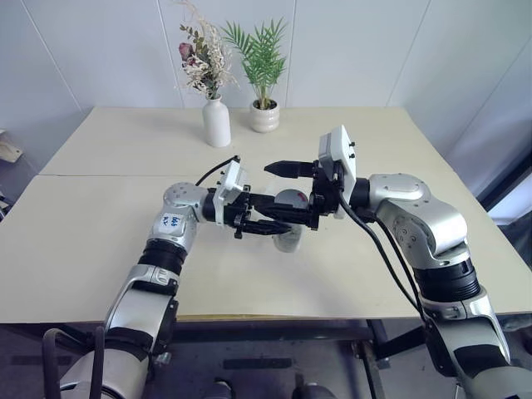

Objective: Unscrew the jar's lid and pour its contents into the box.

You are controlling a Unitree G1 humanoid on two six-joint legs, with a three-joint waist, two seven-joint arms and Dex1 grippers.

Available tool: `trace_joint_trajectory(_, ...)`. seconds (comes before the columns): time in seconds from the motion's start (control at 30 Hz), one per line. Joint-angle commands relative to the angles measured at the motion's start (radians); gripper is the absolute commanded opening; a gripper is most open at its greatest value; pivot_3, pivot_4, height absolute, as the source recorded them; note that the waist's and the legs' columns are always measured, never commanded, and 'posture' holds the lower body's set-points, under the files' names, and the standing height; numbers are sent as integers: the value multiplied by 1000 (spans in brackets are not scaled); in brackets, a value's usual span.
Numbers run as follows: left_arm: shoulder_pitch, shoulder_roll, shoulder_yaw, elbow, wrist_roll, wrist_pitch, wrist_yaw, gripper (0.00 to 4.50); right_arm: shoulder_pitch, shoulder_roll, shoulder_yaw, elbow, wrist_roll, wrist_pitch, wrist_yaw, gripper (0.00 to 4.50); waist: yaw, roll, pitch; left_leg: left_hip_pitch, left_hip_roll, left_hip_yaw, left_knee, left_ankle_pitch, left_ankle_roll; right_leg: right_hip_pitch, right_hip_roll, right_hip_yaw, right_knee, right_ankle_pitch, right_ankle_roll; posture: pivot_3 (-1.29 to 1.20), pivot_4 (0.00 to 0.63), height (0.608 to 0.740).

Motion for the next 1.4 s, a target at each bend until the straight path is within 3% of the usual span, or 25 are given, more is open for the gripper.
trace_joint_trajectory(0.03,-42,-8,6,-11,-2,-14,-20,2106,-15,10,0,-13,-13,-23,-3,4466,0,0,0,0,0,0,0,0,0,0,0,0,0,0,0,0,150,740)
trace_joint_trajectory(0.73,-48,-10,12,-19,-9,-3,-16,2106,0,-15,-20,50,-69,-43,25,4466,-3,0,0,-1,0,10,0,0,0,-8,1,10,5,0,0,0,150,740)
trace_joint_trajectory(1.4,-14,25,21,-52,-11,16,-9,2106,108,-178,-118,-98,-31,32,-10,4466,-2,0,0,-1,1,11,0,0,0,-8,1,12,5,0,0,0,150,740)
